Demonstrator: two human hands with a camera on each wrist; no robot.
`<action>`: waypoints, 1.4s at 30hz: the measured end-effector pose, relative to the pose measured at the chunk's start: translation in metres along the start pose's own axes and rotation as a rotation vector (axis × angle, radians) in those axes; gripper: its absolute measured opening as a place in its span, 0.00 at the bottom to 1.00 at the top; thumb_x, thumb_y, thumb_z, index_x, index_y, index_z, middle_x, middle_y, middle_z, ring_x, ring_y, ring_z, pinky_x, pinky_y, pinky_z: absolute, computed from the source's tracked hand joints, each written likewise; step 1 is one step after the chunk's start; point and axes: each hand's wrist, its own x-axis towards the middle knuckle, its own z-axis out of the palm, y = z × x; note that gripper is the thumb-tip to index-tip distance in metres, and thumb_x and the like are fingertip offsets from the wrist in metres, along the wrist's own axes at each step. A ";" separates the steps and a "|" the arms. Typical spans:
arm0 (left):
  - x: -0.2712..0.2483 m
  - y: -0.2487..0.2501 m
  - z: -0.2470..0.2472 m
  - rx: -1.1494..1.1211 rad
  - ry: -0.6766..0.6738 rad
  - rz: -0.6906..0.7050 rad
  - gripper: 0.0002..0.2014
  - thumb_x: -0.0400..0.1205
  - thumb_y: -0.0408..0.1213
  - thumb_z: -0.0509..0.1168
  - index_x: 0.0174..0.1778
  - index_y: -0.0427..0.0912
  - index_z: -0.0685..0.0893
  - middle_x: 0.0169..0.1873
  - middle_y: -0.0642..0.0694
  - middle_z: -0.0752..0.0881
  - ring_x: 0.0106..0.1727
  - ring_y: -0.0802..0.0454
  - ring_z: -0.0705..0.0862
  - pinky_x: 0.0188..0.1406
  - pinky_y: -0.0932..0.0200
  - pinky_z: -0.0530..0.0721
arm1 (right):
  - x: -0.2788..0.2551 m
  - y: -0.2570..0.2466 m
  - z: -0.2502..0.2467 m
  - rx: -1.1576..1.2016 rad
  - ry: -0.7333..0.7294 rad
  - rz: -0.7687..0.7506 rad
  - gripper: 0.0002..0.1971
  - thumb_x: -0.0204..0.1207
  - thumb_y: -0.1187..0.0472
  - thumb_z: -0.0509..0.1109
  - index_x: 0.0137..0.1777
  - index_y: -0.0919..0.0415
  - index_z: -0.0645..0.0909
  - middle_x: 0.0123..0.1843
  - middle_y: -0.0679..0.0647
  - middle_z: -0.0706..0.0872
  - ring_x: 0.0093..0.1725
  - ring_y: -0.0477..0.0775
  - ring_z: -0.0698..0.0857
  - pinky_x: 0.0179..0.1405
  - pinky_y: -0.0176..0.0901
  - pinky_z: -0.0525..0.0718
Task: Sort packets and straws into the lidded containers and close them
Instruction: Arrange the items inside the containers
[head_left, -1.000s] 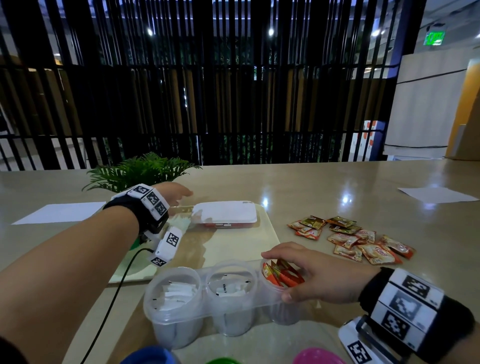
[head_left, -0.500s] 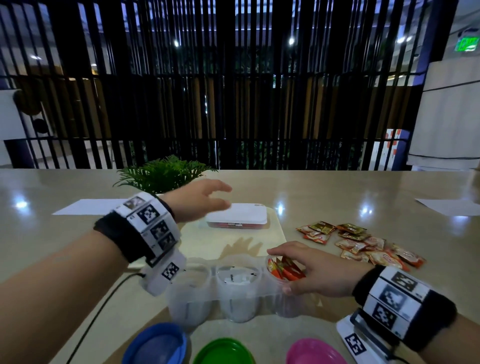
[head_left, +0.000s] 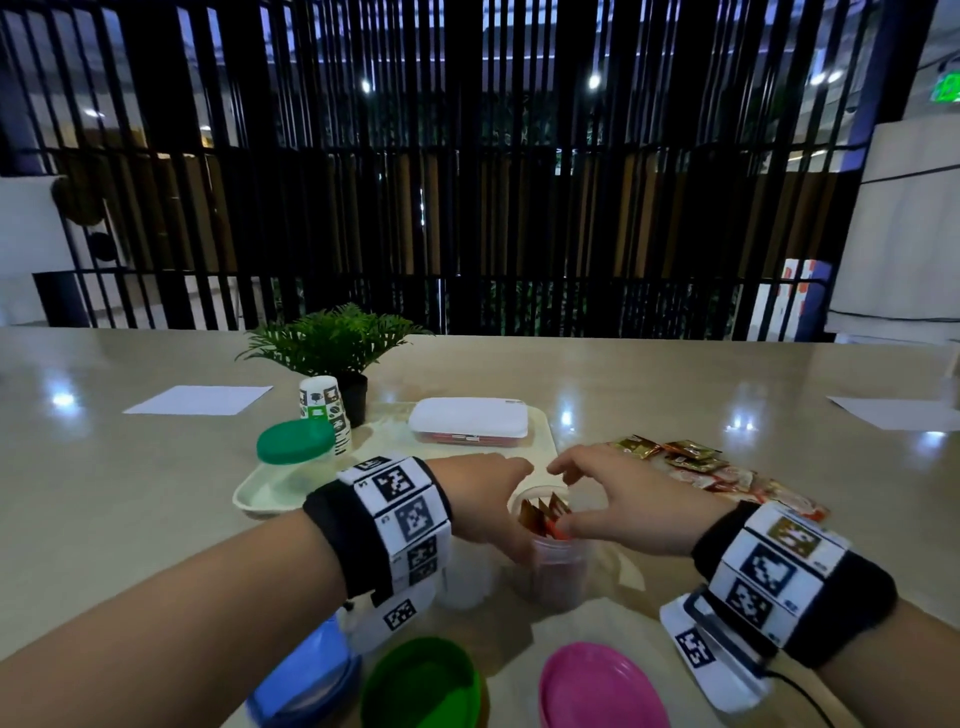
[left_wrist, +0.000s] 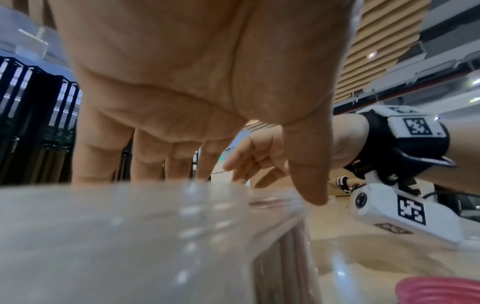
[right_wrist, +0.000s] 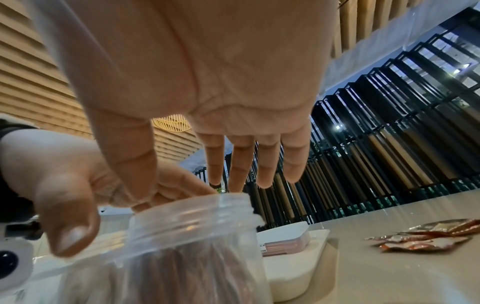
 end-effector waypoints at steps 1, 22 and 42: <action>0.001 0.000 0.003 0.015 -0.006 -0.016 0.44 0.69 0.58 0.77 0.78 0.46 0.67 0.69 0.48 0.78 0.68 0.48 0.77 0.70 0.46 0.77 | -0.001 0.000 -0.001 -0.005 0.009 0.004 0.27 0.73 0.47 0.73 0.71 0.46 0.71 0.63 0.45 0.76 0.63 0.45 0.75 0.66 0.42 0.74; 0.010 -0.006 0.010 0.075 -0.003 0.004 0.39 0.65 0.57 0.80 0.69 0.49 0.75 0.58 0.49 0.83 0.57 0.50 0.80 0.59 0.52 0.79 | 0.014 -0.012 0.009 -0.156 -0.189 0.133 0.30 0.67 0.33 0.71 0.59 0.56 0.81 0.52 0.54 0.85 0.50 0.53 0.82 0.52 0.50 0.81; 0.014 -0.007 0.007 0.092 -0.045 0.024 0.40 0.63 0.59 0.80 0.69 0.50 0.74 0.57 0.53 0.82 0.56 0.51 0.80 0.62 0.47 0.80 | 0.025 -0.015 0.009 -0.026 -0.467 0.130 0.04 0.70 0.49 0.68 0.37 0.41 0.76 0.39 0.42 0.77 0.46 0.46 0.76 0.43 0.42 0.72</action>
